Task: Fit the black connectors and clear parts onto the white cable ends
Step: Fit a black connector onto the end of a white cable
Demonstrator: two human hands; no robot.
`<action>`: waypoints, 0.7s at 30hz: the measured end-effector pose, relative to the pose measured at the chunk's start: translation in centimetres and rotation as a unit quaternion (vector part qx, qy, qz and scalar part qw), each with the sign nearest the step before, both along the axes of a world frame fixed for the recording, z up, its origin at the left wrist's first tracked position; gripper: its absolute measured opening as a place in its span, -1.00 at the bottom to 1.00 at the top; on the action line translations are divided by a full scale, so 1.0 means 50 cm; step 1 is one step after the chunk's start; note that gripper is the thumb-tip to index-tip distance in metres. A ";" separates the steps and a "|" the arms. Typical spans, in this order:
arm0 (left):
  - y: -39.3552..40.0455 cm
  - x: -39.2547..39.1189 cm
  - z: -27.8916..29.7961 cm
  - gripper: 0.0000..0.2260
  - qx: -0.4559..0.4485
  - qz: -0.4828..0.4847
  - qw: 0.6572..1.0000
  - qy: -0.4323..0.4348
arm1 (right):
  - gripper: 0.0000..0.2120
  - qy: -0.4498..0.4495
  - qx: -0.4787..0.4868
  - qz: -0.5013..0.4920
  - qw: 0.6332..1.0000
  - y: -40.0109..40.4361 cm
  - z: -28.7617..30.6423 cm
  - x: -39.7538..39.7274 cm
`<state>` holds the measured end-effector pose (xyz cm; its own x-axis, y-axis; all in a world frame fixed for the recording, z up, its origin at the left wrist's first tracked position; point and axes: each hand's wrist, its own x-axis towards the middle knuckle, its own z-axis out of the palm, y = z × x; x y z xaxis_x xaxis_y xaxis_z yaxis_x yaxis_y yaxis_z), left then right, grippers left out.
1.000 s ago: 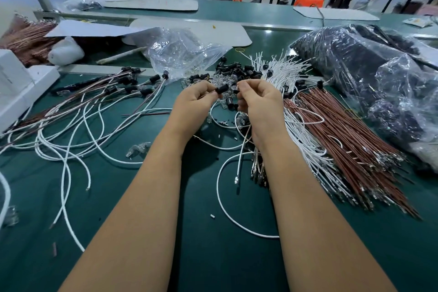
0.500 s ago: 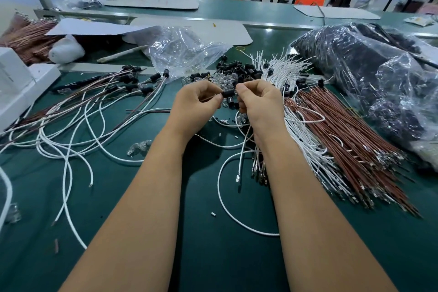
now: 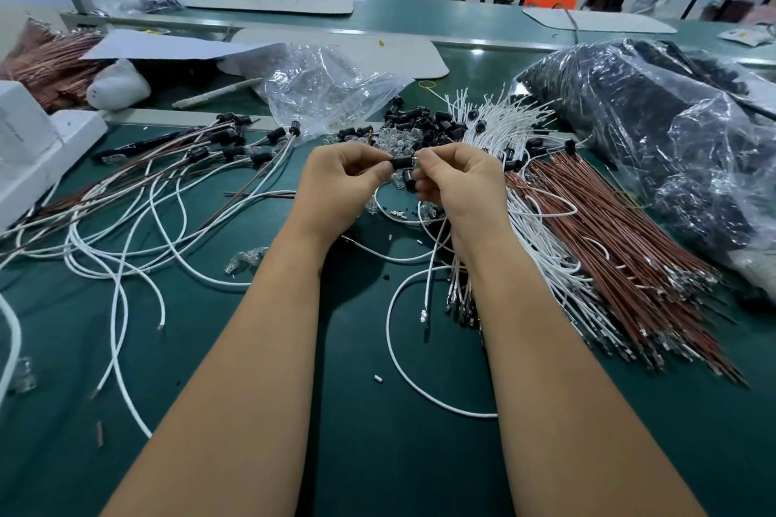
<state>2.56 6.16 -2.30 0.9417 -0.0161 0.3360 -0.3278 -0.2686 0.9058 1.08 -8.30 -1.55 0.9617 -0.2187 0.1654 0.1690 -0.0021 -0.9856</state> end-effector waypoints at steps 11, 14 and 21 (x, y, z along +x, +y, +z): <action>0.001 0.002 -0.003 -0.90 0.001 -0.006 1.000 -0.015 | -0.78 0.007 -0.029 -0.016 0.999 0.006 -0.001 0.002; 0.001 0.003 -0.003 -0.90 0.024 0.001 0.999 -0.032 | -0.79 0.017 -0.036 -0.025 0.999 0.006 0.000 0.004; 0.000 -0.002 -0.001 -0.97 0.020 -0.008 1.000 -0.022 | -0.82 0.021 -0.010 -0.052 0.998 0.006 0.004 0.000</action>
<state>2.47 6.18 -2.37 0.9259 -0.0457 0.3750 -0.3708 -0.2989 0.8793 1.07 -7.99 -1.37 0.9404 -0.3140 0.1306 0.1250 -0.0380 -0.9914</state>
